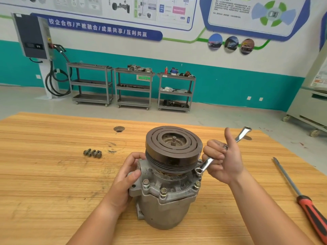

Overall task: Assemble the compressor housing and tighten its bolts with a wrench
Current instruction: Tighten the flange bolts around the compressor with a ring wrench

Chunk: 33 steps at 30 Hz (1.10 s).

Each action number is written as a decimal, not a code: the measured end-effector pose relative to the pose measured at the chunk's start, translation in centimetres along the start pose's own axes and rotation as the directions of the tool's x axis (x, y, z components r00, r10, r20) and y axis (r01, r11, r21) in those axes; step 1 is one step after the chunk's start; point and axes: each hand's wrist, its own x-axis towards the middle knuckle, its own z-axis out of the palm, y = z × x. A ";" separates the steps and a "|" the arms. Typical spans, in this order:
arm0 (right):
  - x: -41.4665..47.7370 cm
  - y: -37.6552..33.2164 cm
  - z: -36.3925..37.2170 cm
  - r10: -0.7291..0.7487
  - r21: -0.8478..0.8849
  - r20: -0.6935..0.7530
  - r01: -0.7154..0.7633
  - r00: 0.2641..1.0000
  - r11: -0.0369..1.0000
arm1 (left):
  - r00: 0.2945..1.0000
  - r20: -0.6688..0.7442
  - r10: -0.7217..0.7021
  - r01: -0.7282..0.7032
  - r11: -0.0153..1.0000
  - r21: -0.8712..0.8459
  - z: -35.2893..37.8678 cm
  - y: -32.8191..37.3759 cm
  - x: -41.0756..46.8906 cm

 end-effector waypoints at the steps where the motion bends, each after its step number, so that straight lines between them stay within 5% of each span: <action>1: 0.1 0.0 0.1 0.013 -0.013 -0.009 -0.013 1.000 1.000 | 1.000 -0.003 0.004 -0.004 1.000 0.011 -0.2 0.0 0.0; 8: 0.3 -0.5 -0.1 0.019 -0.060 -0.059 -0.022 0.998 0.998 | 0.999 0.037 0.002 -0.002 1.000 0.013 -0.4 -0.2 0.1; 14: -2.1 1.0 1.0 -0.227 -0.078 -0.299 0.213 0.927 0.974 | 0.999 0.040 -0.009 0.010 0.999 -0.033 -0.6 0.0 0.3; 17: -4.2 4.0 2.7 -0.551 -0.197 -0.442 0.522 0.708 0.830 | 0.999 0.047 -0.016 0.017 0.999 -0.028 -0.5 0.1 0.2; 20: -6.0 7.8 5.1 -0.793 -0.544 -0.342 0.582 0.504 0.605 | 0.999 0.034 -0.023 0.025 0.999 -0.040 -0.4 0.2 0.2; 23: -6.4 10.3 7.1 -0.862 -0.843 -0.107 0.414 0.496 0.343 | 0.999 0.011 -0.038 0.038 0.999 -0.039 -0.2 0.4 0.1; 25: -6.9 9.7 7.5 -0.859 -0.878 -0.053 0.385 0.510 0.283 | 0.999 0.001 -0.042 0.042 0.999 -0.033 -0.1 0.4 0.0; 27: -7.5 7.8 7.4 -0.790 -0.785 -0.118 0.431 0.602 0.445 | 0.999 -0.002 -0.042 0.042 0.999 -0.029 -0.1 0.5 0.0; 30: -7.9 5.2 6.7 -0.762 -0.470 -0.277 0.609 0.586 0.639 | 1.000 0.016 -0.018 0.017 0.999 0.052 -0.1 0.7 -0.1; 33: -6.9 3.5 5.4 -0.617 -0.335 -0.276 0.528 0.737 0.781 | 0.998 0.057 -0.006 -0.005 0.982 0.188 -0.1 1.3 -0.3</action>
